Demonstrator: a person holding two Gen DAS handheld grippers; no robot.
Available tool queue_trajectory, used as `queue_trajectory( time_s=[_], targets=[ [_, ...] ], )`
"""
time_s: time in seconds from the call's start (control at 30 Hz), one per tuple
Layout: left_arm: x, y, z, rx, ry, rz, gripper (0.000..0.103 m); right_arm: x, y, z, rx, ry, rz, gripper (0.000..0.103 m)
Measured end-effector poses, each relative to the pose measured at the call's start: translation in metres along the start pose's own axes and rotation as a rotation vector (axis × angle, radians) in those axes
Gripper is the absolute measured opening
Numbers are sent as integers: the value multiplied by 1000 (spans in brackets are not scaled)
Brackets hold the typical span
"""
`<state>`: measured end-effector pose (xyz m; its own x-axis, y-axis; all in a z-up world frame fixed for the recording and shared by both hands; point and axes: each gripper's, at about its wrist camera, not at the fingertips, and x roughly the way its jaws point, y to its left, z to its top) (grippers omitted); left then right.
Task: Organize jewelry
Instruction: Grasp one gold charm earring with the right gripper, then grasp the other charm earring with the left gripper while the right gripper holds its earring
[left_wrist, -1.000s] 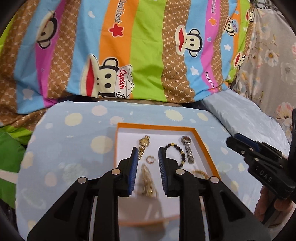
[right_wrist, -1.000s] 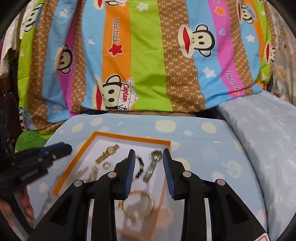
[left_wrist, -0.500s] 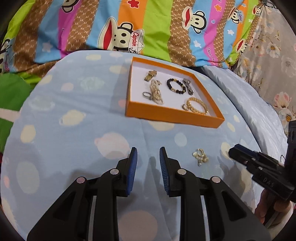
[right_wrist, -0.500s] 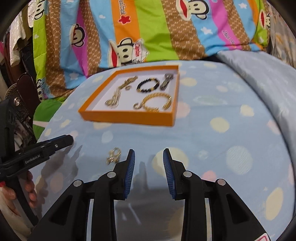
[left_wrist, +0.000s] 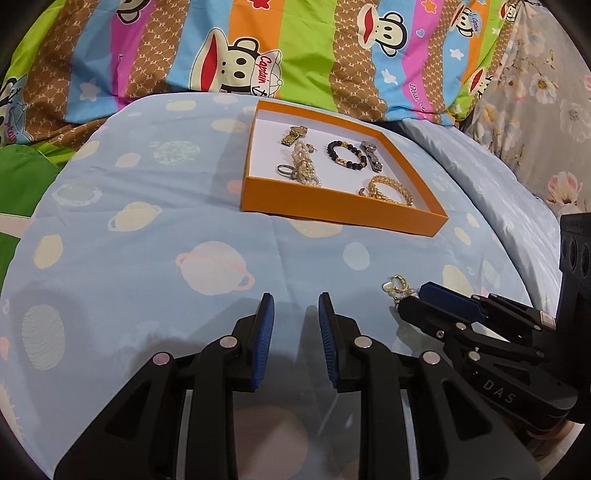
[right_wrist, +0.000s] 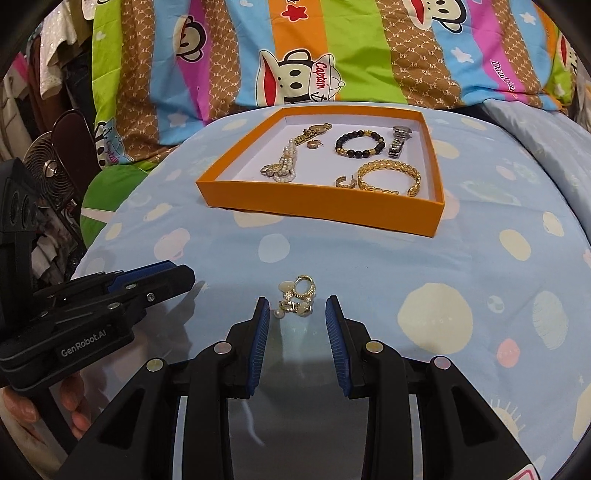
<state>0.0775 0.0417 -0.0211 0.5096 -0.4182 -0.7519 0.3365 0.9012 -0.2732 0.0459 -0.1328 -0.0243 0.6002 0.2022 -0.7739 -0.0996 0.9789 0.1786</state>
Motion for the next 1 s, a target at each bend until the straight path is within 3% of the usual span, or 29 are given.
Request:
queue_trajectory(
  time_s=[0.1,0.87,1.0],
  targets=[
    [0,-1,1,4,-1,-5,24,2,-1,0,-1,5,1,17],
    [14,-46,9,95,34,-98,24,-20,-39,-10,57,-13,-38,13],
    [19,-53,11,105,42,-107,34,-25,-48,-11,78,-21,-50,13]
  ],
)
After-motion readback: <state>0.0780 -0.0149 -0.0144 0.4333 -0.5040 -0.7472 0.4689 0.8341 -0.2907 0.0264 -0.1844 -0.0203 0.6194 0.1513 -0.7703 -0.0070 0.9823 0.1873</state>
